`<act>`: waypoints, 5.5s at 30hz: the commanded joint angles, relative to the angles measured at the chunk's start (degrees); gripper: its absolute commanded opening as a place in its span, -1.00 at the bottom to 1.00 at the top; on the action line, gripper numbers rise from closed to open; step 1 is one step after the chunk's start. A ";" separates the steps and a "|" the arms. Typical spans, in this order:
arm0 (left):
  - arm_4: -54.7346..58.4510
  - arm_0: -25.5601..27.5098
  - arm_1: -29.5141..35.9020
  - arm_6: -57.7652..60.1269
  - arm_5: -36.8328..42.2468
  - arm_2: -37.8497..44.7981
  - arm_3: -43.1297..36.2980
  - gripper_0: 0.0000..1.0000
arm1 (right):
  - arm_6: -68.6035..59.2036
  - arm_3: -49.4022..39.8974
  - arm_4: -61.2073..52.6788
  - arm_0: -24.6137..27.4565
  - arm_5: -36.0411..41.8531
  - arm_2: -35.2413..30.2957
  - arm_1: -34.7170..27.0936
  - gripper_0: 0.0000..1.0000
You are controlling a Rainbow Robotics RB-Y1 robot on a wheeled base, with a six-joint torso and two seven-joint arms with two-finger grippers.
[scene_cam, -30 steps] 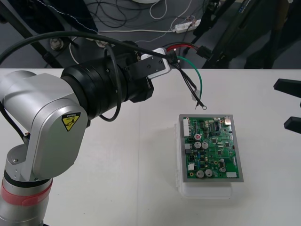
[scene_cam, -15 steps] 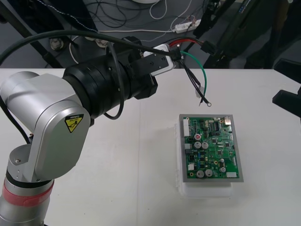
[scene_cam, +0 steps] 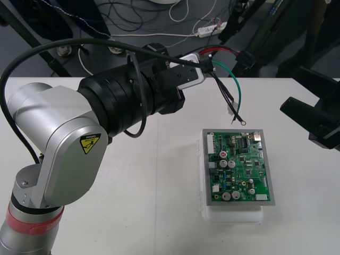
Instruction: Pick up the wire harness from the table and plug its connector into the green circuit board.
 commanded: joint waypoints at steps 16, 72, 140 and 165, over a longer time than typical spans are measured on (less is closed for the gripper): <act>-0.35 -1.59 -1.62 3.66 4.33 -1.14 -0.49 -1.00 | -4.71 -6.98 2.34 1.97 2.96 4.20 7.86 1.00; -0.35 -1.59 -1.62 2.61 7.50 -1.75 1.89 -1.00 | -9.10 -8.82 13.41 -7.44 16.14 16.42 6.89 1.00; 0.79 -1.59 -1.54 1.91 7.58 -1.84 1.18 -1.00 | -9.81 -6.89 16.57 -9.28 12.19 15.45 7.24 -1.00; 1.49 -1.59 -1.36 2.61 7.58 -1.40 1.18 1.00 | -10.60 -6.89 16.31 -9.20 8.32 14.05 8.12 -1.00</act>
